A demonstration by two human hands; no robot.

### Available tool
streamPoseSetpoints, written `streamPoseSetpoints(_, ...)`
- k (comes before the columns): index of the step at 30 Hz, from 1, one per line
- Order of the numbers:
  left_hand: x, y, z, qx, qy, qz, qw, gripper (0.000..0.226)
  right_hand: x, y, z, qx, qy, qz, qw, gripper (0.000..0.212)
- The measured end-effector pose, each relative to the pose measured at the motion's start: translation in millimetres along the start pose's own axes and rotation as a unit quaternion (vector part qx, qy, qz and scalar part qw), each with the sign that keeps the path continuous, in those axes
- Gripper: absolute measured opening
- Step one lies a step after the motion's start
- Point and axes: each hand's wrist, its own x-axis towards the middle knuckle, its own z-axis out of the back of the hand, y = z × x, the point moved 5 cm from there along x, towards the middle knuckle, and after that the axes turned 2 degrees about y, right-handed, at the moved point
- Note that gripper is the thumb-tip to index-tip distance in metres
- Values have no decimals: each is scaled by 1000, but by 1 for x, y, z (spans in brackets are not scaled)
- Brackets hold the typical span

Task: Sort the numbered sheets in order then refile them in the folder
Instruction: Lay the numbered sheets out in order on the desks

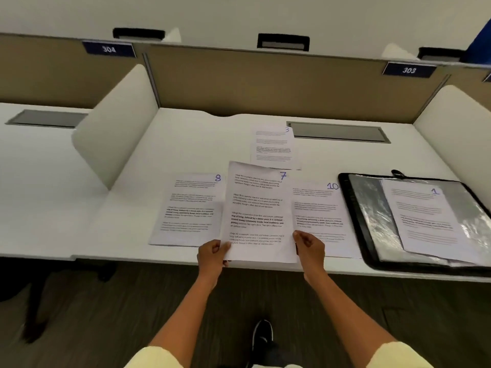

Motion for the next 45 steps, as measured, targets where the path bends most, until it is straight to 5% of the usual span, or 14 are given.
streamPoseSetpoints(7, 27, -2, 51, -10, -69, 8, 998, 27, 14, 16, -69, -45, 67, 22, 997, 3)
streamPoseSetpoints(18, 78, -22, 95, -25, -128, 11, 991, 23, 46, 35, -144, -56, 121, 20, 991, 8)
streamPoseSetpoints(32, 116, -16, 195, -10, -90, 25, 996, 15, -4, 33, -239, -50, 80, 29, 995, 6)
streamPoseSetpoints(45, 129, 0, 343, 28, -143, 9, 989, 6, -85, 20, -361, -71, 80, 36, 994, 11)
